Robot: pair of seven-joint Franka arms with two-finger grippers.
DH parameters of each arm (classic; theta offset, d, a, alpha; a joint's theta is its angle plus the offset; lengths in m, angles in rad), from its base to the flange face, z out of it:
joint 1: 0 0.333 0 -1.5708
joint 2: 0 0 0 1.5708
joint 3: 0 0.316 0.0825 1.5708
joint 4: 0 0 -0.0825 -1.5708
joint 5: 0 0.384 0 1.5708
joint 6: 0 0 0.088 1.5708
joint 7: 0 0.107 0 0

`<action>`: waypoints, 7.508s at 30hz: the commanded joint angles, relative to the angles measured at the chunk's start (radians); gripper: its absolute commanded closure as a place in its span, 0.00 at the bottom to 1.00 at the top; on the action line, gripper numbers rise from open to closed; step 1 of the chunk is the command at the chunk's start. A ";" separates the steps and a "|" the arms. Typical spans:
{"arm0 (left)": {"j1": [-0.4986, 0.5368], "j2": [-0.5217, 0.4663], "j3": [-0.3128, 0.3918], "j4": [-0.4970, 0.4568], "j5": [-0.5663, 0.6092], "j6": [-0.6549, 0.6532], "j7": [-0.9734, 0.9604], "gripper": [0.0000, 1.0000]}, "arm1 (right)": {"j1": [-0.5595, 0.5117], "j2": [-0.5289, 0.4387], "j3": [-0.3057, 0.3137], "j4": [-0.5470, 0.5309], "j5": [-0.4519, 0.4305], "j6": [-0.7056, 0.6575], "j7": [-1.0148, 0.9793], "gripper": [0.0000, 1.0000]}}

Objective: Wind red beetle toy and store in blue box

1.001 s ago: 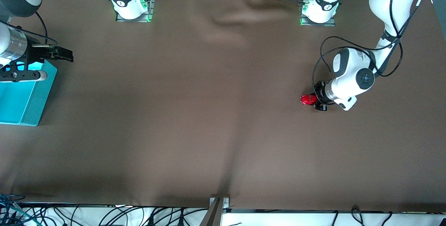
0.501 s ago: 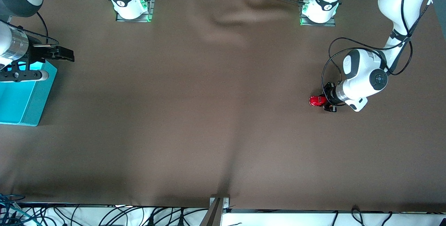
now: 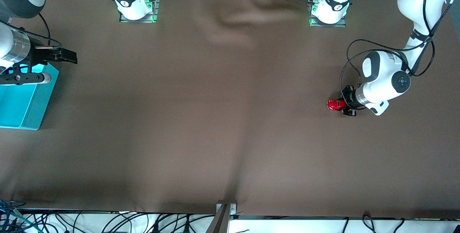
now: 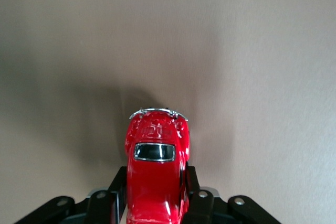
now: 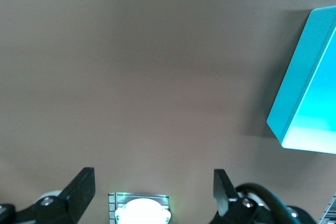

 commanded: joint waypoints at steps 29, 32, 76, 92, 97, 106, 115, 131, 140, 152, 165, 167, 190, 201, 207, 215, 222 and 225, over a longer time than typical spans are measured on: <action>0.047 0.047 0.003 0.042 0.053 0.011 0.009 0.33 | 0.027 0.013 0.000 0.013 -0.005 0.038 0.010 0.00; 0.047 0.044 0.002 0.044 0.054 0.011 0.007 0.20 | 0.027 0.013 0.000 0.013 -0.005 0.069 0.007 0.00; 0.029 -0.037 -0.049 0.188 0.077 -0.205 0.418 0.00 | 0.028 0.024 0.000 0.003 0.003 0.164 0.018 0.00; 0.040 -0.049 -0.046 0.400 0.076 -0.392 0.772 0.00 | 0.027 0.024 0.000 0.003 0.001 0.156 0.018 0.00; 0.050 -0.048 -0.043 0.498 0.071 -0.507 0.916 0.00 | 0.027 0.033 0.000 -0.010 -0.001 0.150 0.022 0.00; 0.069 -0.048 -0.043 0.602 0.070 -0.584 1.038 0.00 | 0.005 0.064 -0.006 -0.014 -0.008 0.144 0.169 0.00; 0.069 -0.055 -0.043 0.735 0.074 -0.762 1.260 0.00 | -0.007 0.062 -0.019 -0.013 -0.005 0.139 0.182 0.00; 0.067 -0.121 -0.055 0.817 0.074 -0.862 1.377 0.00 | -0.027 0.096 -0.072 -0.025 -0.007 0.182 0.364 0.00; 0.061 -0.135 -0.055 0.892 0.073 -0.989 1.406 0.00 | -0.027 0.108 -0.072 -0.129 -0.011 0.348 0.640 0.00; 0.057 -0.150 -0.070 0.934 0.059 -1.053 1.404 0.00 | -0.035 0.134 -0.075 -0.154 -0.016 0.403 0.798 0.00; 0.058 -0.178 -0.095 0.949 0.059 -1.069 1.415 0.00 | -0.035 0.150 -0.128 -0.260 -0.017 0.569 1.034 0.00; 0.058 -0.180 -0.096 0.949 0.061 -1.069 1.415 0.00 | -0.035 0.154 -0.140 -0.278 -0.017 0.592 1.062 0.00; 0.067 -0.206 -0.158 0.950 0.067 -1.069 1.408 0.00 | -0.048 0.260 -0.252 -0.388 -0.088 0.840 1.200 0.00; 0.023 -0.218 -0.130 0.950 0.068 -1.069 1.408 0.00 | -0.062 0.311 -0.255 -0.448 -0.089 0.942 1.305 0.00; -0.127 -0.249 0.035 0.947 0.061 -1.069 1.408 0.00 | -0.067 0.317 -0.278 -0.468 -0.089 0.940 1.305 0.00; -0.238 -0.275 0.143 0.930 0.059 -1.069 1.409 0.00 | -0.067 0.329 -0.333 -0.470 -0.091 0.939 1.295 0.00; -0.378 -0.284 0.310 0.921 0.019 -1.070 1.415 0.00 | -0.088 0.337 -0.339 -0.482 -0.091 0.942 1.302 0.00; -0.364 -0.284 0.329 0.911 -0.031 -1.070 1.421 0.00 | -0.100 0.337 -0.339 -0.484 -0.091 0.942 1.300 0.00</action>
